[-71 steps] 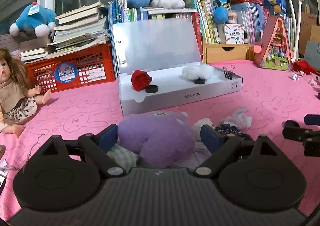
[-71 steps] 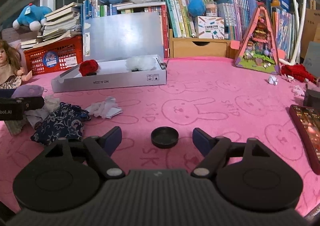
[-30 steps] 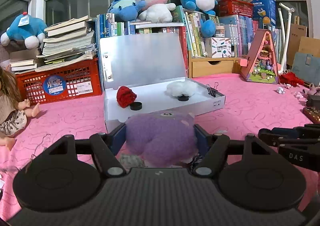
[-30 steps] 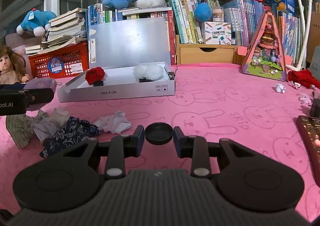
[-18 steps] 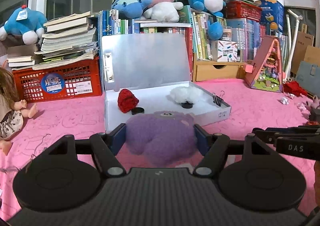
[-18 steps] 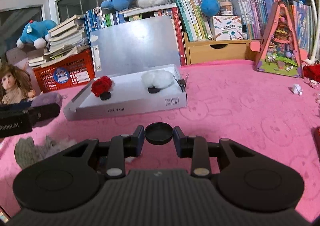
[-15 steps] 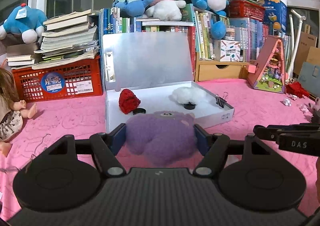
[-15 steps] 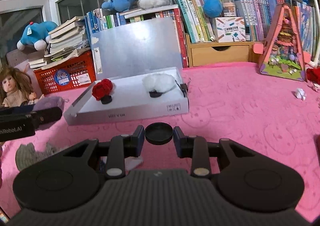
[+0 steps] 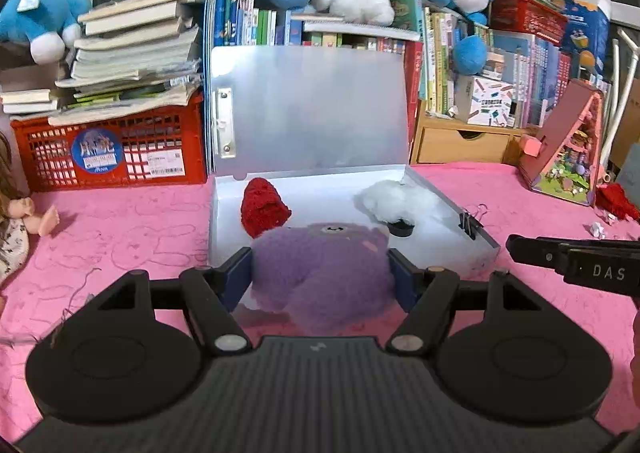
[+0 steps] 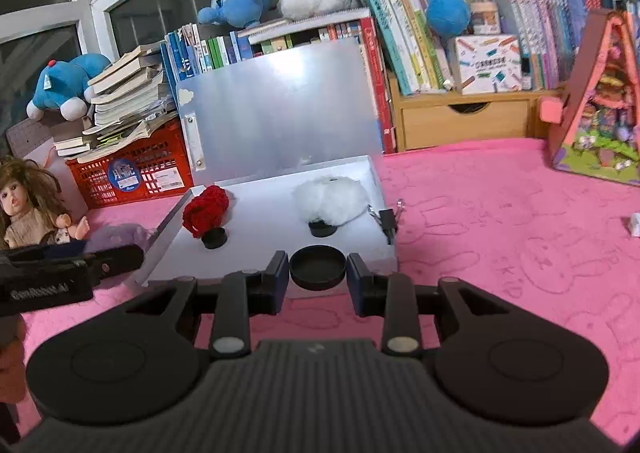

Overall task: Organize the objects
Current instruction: 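Carry the purple plush and black puck into the silver box and release both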

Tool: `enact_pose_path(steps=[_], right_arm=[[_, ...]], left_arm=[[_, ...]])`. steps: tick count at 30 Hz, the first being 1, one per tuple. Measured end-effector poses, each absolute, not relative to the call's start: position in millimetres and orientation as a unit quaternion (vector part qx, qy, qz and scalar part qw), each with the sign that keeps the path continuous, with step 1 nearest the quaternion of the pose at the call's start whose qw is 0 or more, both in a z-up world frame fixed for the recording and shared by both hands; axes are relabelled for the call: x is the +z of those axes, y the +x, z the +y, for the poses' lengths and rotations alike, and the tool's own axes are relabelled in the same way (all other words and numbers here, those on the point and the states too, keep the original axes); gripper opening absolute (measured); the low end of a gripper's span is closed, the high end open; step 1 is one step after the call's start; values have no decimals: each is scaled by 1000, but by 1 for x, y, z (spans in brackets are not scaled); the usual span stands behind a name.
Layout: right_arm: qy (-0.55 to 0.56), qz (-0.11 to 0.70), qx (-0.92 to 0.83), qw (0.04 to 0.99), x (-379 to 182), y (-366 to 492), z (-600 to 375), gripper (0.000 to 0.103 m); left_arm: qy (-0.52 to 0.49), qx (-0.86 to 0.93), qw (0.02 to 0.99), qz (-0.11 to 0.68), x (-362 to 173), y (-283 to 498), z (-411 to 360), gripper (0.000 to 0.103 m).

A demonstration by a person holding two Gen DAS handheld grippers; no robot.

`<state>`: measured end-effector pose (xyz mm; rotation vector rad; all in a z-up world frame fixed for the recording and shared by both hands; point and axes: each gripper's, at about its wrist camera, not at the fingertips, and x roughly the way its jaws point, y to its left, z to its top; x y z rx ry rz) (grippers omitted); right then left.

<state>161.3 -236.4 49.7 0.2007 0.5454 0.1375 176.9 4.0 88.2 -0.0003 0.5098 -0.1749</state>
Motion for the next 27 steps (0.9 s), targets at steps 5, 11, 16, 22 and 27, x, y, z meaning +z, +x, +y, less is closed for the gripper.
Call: enact_pose_path(steps=[5, 11, 16, 22, 27], right_arm=[[109, 285, 74, 949, 48, 184, -235, 36], [118, 307, 76, 941, 39, 213, -232, 36], [119, 322, 74, 936, 33, 231, -231, 36], [123, 343, 80, 928, 28, 251, -231, 36], [113, 361, 81, 922, 24, 266, -227, 36]], left_arm=[[10, -73, 962, 264, 84, 198, -2, 75], [8, -55, 957, 284, 78, 225, -5, 75], [0, -46, 951, 305, 69, 245, -1, 75], [-19, -40, 941, 334, 59, 267, 6, 75], [-31, -36, 932, 359, 52, 283, 10, 75]])
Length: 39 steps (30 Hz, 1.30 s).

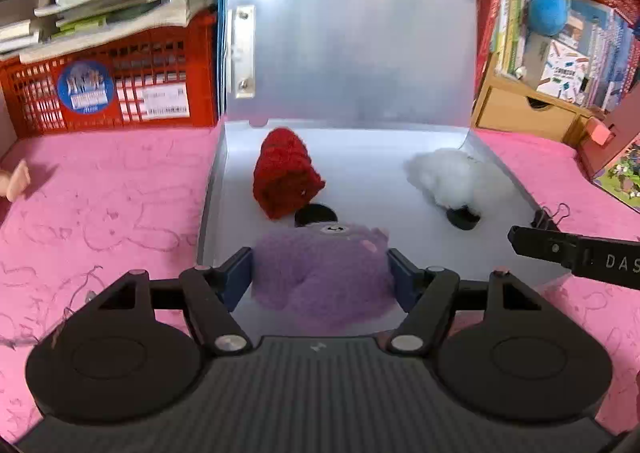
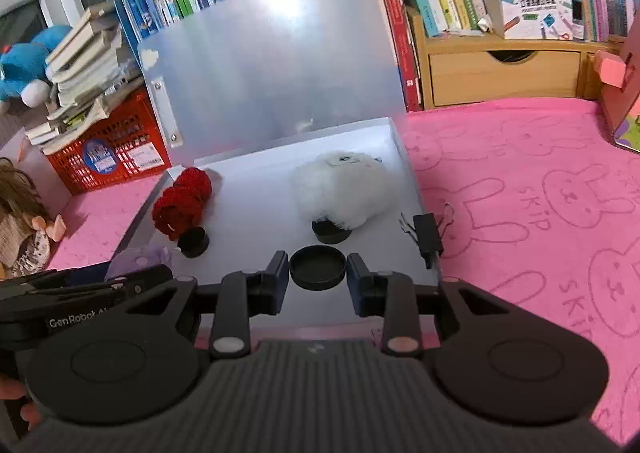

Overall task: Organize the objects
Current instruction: 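Carry the purple plush and black puck into the silver box and release both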

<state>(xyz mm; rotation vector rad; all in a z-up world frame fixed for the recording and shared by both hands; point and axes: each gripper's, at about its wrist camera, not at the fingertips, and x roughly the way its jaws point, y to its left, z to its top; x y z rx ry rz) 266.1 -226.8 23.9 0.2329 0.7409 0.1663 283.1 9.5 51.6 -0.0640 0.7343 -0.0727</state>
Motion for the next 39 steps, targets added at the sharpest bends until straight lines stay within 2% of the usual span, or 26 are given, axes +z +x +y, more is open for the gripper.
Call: enact_pose_path(steps=[15, 27, 28, 29, 30, 39], right_arm=[[99, 376, 65, 919, 7, 290, -210, 36], [102, 379, 53, 918, -3, 292, -209, 40], [105, 376, 54, 919, -3, 292, -210, 44], [107, 374, 54, 920, -3, 291, -211, 57], [110, 367, 56, 922, -2, 289, -212, 63], [115, 325, 63, 937, 17, 266, -218, 74]], left_arm=[[-64, 2, 919, 388, 34, 313, 16, 75], [-27, 5, 923, 385, 25, 317, 8, 75], [-25, 5, 923, 384, 24, 317, 7, 75], [-25, 5, 923, 384, 24, 316, 7, 75], [-24, 4, 923, 383, 25, 316, 7, 75], [-25, -13, 929, 368, 40, 298, 7, 81]])
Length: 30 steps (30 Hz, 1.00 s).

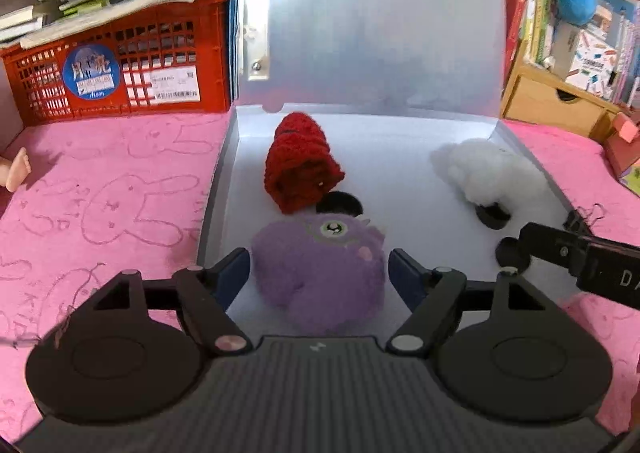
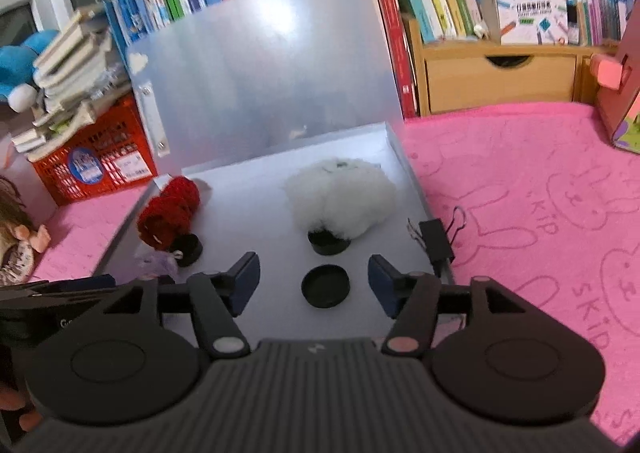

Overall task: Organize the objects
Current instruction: 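Carry the purple plush and black puck into the silver box and release both, then withdraw both grippers from the box back over the cloths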

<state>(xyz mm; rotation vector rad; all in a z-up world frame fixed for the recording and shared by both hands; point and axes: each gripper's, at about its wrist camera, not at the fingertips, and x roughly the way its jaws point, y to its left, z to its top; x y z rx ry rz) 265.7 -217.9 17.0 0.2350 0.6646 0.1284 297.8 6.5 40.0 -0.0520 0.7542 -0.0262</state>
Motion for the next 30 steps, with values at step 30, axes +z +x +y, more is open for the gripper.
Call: enact_pose_path(steps=[30], right_arm=[[92, 208, 97, 969, 47, 104, -225, 96]], left_arm=[[3, -121, 961, 250, 91, 118, -1, 88]])
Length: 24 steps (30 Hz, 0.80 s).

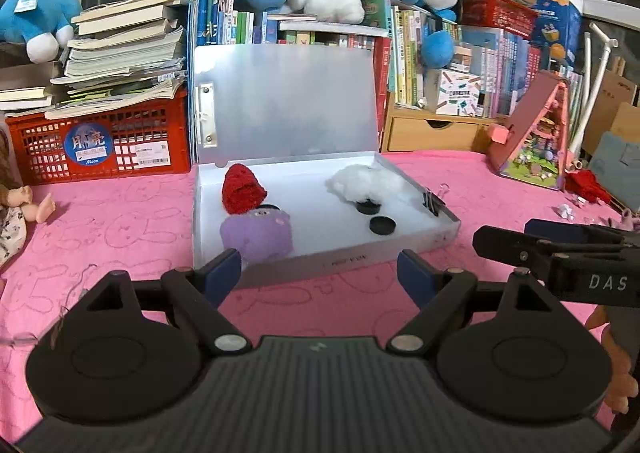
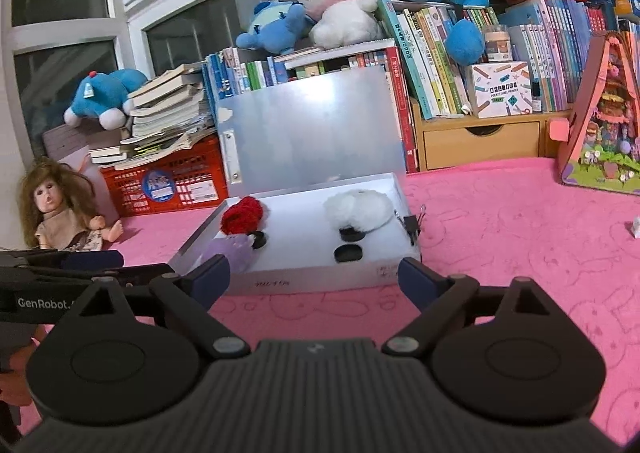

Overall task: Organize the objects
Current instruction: 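Withdraw both grippers from the box back over the cloths, then grasp the green checked cloth with the left gripper while the right grasps another black puck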

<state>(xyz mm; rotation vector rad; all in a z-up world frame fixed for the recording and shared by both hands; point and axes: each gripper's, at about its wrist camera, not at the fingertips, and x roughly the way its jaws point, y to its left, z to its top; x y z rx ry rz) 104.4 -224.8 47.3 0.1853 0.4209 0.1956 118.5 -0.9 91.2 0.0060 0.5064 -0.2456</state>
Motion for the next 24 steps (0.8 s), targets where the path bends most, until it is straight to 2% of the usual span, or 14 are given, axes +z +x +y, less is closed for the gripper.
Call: enact_pose_path(steps=[24], right_arm=[[46, 220, 112, 968, 10, 38, -206, 96]], left_arm=[[41, -127, 967, 216, 59, 47, 13, 88]])
